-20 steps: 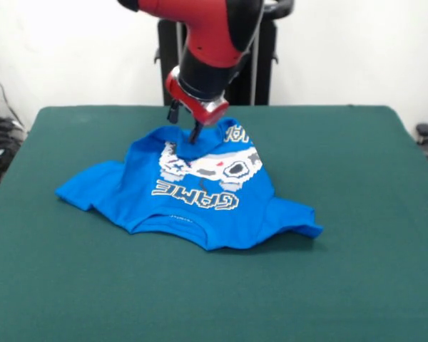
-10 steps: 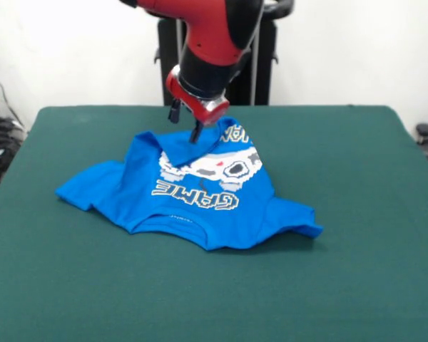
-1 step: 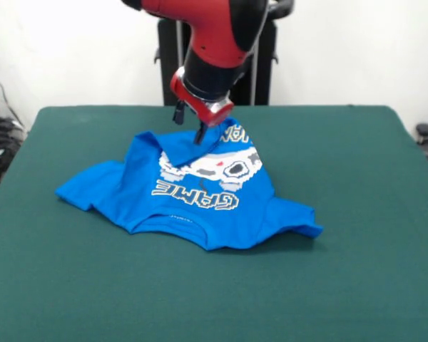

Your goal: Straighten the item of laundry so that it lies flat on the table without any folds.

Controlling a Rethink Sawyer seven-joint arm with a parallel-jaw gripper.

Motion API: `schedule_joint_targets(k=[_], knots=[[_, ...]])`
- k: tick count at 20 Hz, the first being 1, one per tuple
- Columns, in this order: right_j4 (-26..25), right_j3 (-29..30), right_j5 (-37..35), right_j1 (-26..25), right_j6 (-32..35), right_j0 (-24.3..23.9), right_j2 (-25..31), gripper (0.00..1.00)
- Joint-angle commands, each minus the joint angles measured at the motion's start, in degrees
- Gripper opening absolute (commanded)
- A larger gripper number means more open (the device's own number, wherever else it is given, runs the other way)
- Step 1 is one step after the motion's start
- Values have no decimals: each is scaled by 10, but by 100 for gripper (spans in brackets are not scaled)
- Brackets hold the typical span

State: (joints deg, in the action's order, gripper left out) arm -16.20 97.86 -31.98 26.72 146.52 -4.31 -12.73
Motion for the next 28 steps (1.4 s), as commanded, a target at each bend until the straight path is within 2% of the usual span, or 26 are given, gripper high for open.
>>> schedule_joint_targets(k=[1, 6, 19, 28], knots=[[43, -11, 21, -56, 113, 44, 21, 100], [49, -12, 41, -74, 114, 54, 13, 100], [53, -33, 78, -111, 91, 46, -1, 100], [59, -22, 88, -107, 97, 52, 1, 100]])
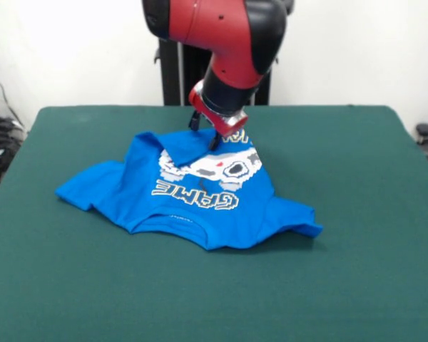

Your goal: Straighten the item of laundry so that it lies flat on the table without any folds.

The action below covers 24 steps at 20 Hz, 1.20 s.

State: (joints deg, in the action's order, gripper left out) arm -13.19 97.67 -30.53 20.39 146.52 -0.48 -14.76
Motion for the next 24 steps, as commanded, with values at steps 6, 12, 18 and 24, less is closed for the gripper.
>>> schedule_joint_targets(k=[6, 12, 18, 24], knots=[[32, -34, 81, -62, 103, 20, 16, 100], [37, -49, 103, -90, 106, 24, 6, 100], [45, -58, 108, -102, 101, 25, 1, 100], [50, -62, 111, -104, 95, 27, -5, 100]])
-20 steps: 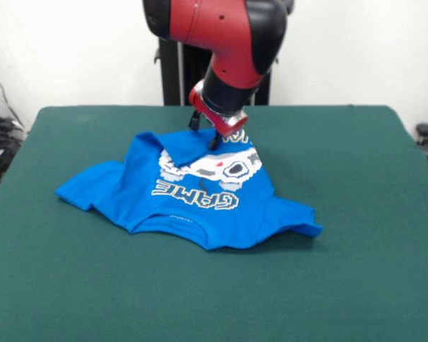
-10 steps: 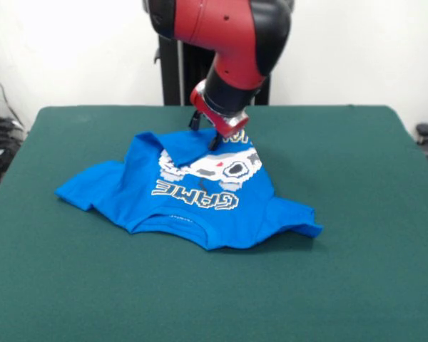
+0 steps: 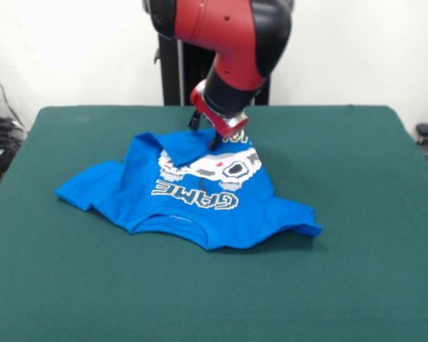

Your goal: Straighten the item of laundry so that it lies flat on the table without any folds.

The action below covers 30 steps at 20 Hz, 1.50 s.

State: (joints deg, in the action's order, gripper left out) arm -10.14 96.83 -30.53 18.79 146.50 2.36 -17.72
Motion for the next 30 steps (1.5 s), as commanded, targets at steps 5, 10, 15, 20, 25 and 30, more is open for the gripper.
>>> schedule_joint_targets(k=[5, 10, 15, 20, 25, 30], knots=[[19, -57, 112, -92, 93, -1, 22, 100], [17, -58, 114, -92, 94, 0, 19, 100], [17, -60, 122, -101, 96, 1, 17, 100], [13, -62, 119, -99, 91, -4, 15, 100], [11, -62, 120, -99, 88, -6, 15, 100], [12, -55, 119, -96, 84, -9, 22, 100]])
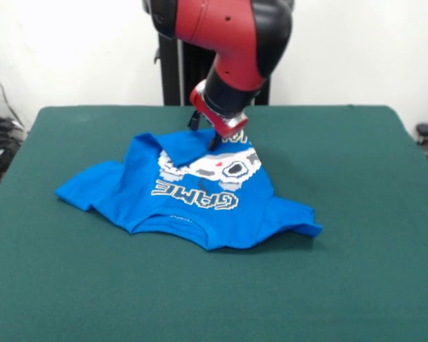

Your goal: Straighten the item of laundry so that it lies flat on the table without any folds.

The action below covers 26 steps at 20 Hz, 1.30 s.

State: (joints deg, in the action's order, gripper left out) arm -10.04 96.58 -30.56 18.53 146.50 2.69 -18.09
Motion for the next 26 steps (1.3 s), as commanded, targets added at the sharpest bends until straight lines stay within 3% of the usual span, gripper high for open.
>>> schedule_joint_targets(k=[1, 19, 20, 26], knots=[[11, -52, 119, -94, 84, -12, 25, 100], [-25, -21, 158, -108, 72, -26, 4, 100], [-25, -22, 162, -110, 78, -21, -2, 0], [-16, -9, 164, -107, 72, -30, 5, 0]])
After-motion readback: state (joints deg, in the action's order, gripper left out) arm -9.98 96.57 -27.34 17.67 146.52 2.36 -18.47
